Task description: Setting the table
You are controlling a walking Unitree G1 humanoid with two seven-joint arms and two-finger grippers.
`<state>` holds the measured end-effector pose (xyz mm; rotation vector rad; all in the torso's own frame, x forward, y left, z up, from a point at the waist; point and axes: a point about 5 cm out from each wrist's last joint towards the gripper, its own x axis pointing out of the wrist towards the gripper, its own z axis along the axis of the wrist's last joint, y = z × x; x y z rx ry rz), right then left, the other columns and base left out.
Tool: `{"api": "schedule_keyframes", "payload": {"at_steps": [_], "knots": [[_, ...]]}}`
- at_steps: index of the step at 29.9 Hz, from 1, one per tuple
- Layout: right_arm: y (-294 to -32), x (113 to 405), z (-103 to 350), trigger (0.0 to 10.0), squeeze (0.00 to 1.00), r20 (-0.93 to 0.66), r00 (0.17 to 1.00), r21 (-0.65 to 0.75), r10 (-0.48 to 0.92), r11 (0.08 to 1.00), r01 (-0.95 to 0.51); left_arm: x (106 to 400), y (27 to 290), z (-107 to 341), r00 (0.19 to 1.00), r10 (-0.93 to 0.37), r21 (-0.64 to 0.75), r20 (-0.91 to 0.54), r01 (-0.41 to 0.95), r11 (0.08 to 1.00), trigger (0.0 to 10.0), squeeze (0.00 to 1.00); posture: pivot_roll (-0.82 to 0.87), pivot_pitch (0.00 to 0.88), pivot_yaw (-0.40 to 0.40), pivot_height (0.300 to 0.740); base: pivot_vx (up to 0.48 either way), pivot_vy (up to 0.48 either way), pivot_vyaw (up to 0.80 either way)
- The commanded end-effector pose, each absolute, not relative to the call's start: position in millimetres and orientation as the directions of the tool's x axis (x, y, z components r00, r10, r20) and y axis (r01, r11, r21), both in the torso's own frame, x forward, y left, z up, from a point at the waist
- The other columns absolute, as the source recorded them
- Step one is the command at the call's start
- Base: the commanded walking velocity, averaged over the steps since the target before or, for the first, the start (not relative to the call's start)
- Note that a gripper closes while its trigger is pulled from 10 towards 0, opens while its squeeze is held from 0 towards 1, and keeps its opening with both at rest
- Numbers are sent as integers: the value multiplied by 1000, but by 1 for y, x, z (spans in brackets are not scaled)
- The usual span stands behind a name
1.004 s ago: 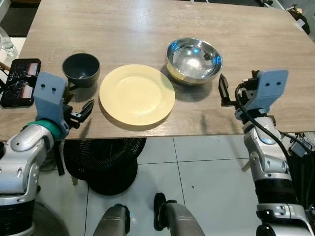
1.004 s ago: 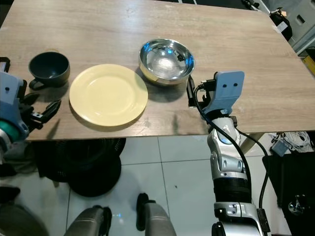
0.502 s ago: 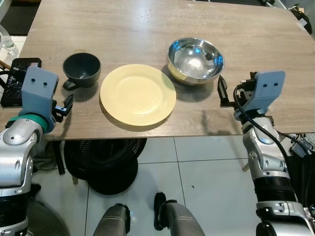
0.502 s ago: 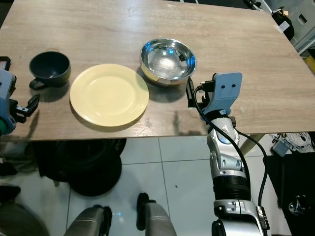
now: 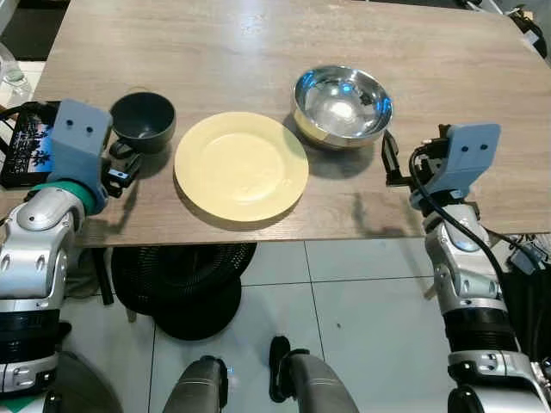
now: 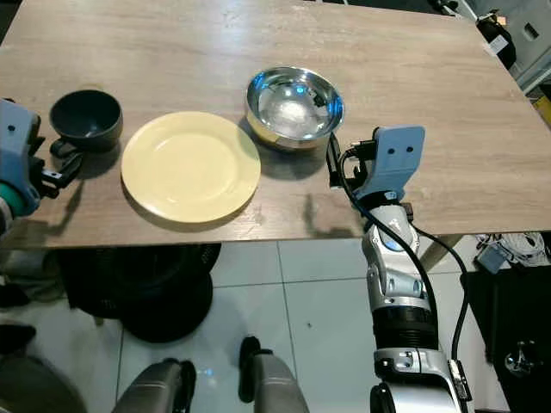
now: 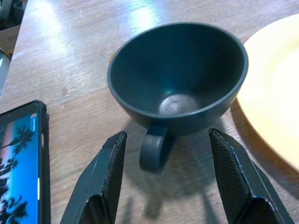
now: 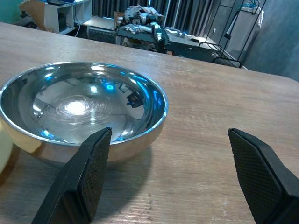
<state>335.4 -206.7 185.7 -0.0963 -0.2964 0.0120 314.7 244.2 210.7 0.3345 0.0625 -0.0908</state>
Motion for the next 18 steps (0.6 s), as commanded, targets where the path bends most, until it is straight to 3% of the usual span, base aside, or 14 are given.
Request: {"api": "schedule_keyframes", "payload": {"at_steps": [1, 3, 4, 5, 6, 7, 8, 18], "knots": [[-214, 334, 184, 10000, 0, 288, 958, -97, -1, 995, 30, 315, 241, 203, 991, -93, 320, -100, 121, 940, 10000, 0, 123, 150, -49, 740, 0, 0, 0], [-214, 334, 184, 10000, 0, 289, 957, -98, -1, 995, 30, 316, 241, 203, 990, -96, 320, -99, 123, 940, 10000, 0, 123, 150, -49, 740, 0, 0, 0], [-214, 335, 184, 10000, 0, 289, 957, -98, 1, 995, 29, 317, 241, 202, 990, -100, 316, -98, 126, 940, 6902, 0, 123, 148, -52, 740, 0, 0, 0], [-214, 335, 185, 10000, 0, 291, 957, -99, 3, 995, 27, 317, 240, 201, 990, -104, 308, -99, 130, 942, 1804, 0, 120, 146, -54, 740, 0, 0, 0], [-214, 335, 185, 10000, 0, 291, 957, -99, 3, 995, 27, 317, 240, 201, 990, -104, 308, -99, 130, 942, 1804, 0, 120, 146, -54, 740, 0, 0, 0], [-214, 336, 186, 10000, 0, 293, 956, -100, 5, 995, 25, 317, 240, 200, 989, -108, 303, -100, 134, 944, 549, 0, 119, 144, -55, 740, 0, 0, 0], [-214, 336, 187, 10000, 0, 294, 956, -102, 7, 995, 24, 317, 239, 199, 989, -110, 299, -102, 136, 945, 0, 0, 119, 143, -55, 740, 0, 0, 0], [-215, 337, 187, 10000, 0, 297, 955, -106, 9, 994, 24, 315, 242, 191, 989, -96, 286, -116, 125, 950, 0, 0, 119, 137, -56, 740, 0, 0, 0]]}}
